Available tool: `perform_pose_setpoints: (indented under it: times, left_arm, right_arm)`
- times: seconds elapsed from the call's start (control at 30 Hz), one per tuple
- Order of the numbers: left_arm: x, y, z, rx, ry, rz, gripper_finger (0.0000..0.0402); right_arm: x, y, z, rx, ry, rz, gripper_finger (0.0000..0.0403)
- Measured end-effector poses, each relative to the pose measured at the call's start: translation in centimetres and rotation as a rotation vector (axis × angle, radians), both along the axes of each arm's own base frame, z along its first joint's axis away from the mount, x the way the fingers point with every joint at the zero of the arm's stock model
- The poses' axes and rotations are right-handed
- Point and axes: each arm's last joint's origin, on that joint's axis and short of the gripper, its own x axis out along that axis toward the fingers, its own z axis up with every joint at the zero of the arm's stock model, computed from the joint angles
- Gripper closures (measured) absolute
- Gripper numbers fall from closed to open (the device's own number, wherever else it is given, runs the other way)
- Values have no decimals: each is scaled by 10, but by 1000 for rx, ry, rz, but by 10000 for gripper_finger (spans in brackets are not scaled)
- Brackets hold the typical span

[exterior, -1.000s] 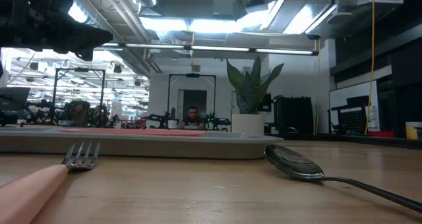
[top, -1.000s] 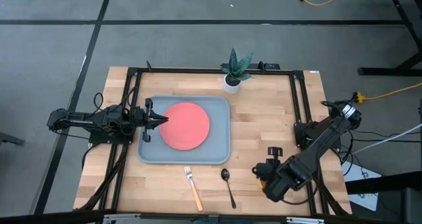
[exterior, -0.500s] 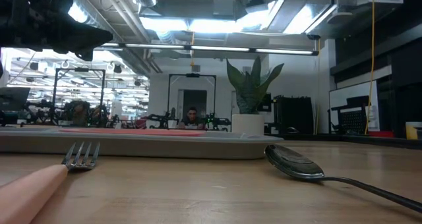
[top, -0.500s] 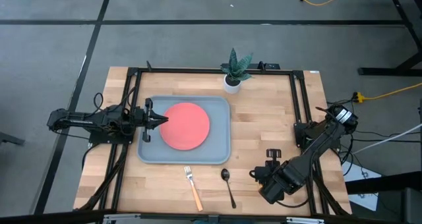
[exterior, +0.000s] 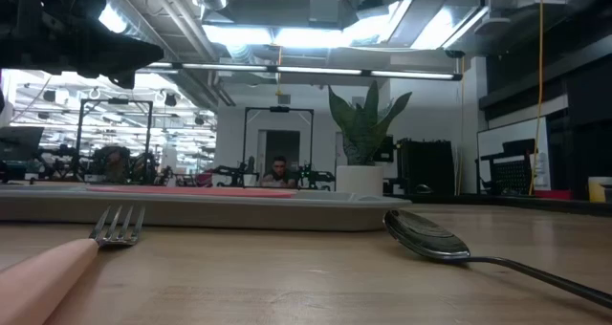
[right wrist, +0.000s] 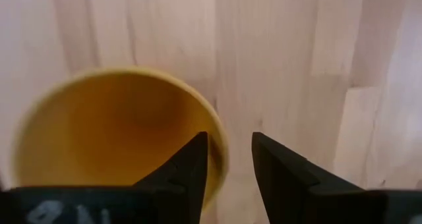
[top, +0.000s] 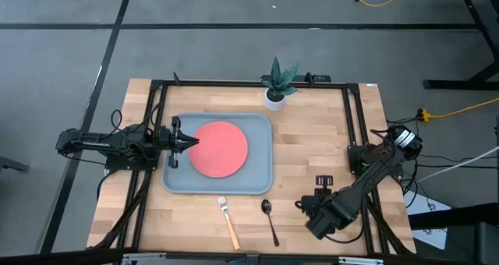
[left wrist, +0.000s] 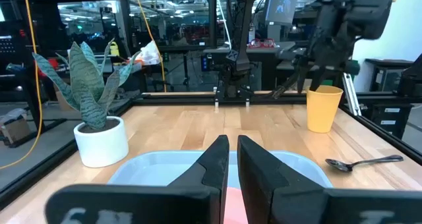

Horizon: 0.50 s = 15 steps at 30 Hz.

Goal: Pick and place plate/cup/fork/spoon on tray
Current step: Put the yellow cup on the gray tray

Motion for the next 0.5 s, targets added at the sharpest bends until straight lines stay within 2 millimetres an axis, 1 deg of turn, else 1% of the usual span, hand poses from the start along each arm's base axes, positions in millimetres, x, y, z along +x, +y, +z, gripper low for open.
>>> perform_pose_setpoints:
  times: [0.2, 0.3, 0.4, 0.5]
  left_arm:
    - [0, 0, 0, 0, 0, 0, 374]
    - [0, 0, 0, 0, 0, 0, 374]
    - [0, 0, 0, 0, 0, 0, 374]
    - [0, 0, 0, 0, 0, 0, 374]
  right_arm:
    - [-2, -2, -14, 9, 6, -6, 279]
    - [-1, -1, -17, 29, -8, -8, 290]
    - [1, 1, -18, 48, -28, -5, 321]
    - [1, 1, -16, 58, -26, 7, 372]
